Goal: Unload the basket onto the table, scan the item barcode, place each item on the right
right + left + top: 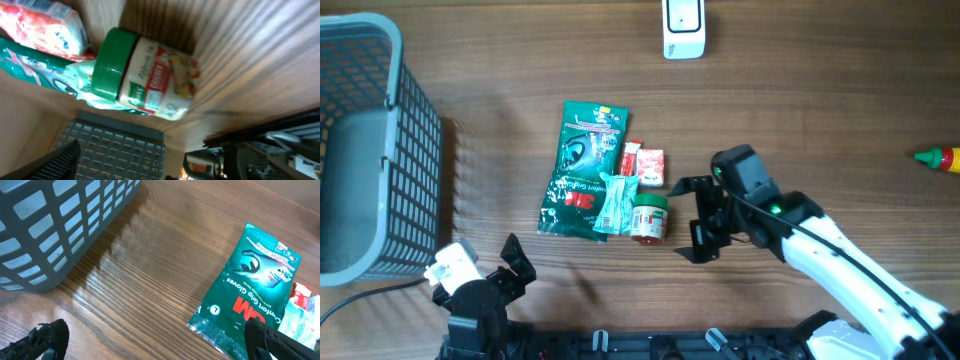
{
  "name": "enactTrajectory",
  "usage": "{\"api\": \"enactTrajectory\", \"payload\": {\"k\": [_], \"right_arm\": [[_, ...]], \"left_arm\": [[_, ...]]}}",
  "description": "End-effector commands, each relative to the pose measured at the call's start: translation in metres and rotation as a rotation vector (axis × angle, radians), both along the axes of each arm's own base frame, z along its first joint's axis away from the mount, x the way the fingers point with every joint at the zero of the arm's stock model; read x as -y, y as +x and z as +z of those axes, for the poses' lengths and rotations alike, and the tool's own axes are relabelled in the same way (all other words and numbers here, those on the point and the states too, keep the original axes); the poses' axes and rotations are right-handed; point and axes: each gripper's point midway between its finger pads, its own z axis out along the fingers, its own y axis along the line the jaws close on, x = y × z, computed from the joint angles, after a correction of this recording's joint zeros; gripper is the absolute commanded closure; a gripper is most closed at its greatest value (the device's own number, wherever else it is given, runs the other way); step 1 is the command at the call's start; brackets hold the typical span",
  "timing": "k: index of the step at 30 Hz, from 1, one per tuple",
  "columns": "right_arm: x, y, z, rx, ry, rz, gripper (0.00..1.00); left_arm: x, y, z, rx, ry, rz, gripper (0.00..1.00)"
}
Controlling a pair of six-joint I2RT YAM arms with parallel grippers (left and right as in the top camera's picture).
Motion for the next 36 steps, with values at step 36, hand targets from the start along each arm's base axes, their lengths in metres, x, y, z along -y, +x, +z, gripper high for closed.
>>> {"api": "enactTrajectory", "payload": {"k": [36], "right_arm": [[-0.029, 0.015, -0.065, -0.035, -0.055, 0.006, 0.01]], "left_arm": [[-0.003, 0.000, 0.000, 0.008, -0.001, 0.021, 0.00]]}}
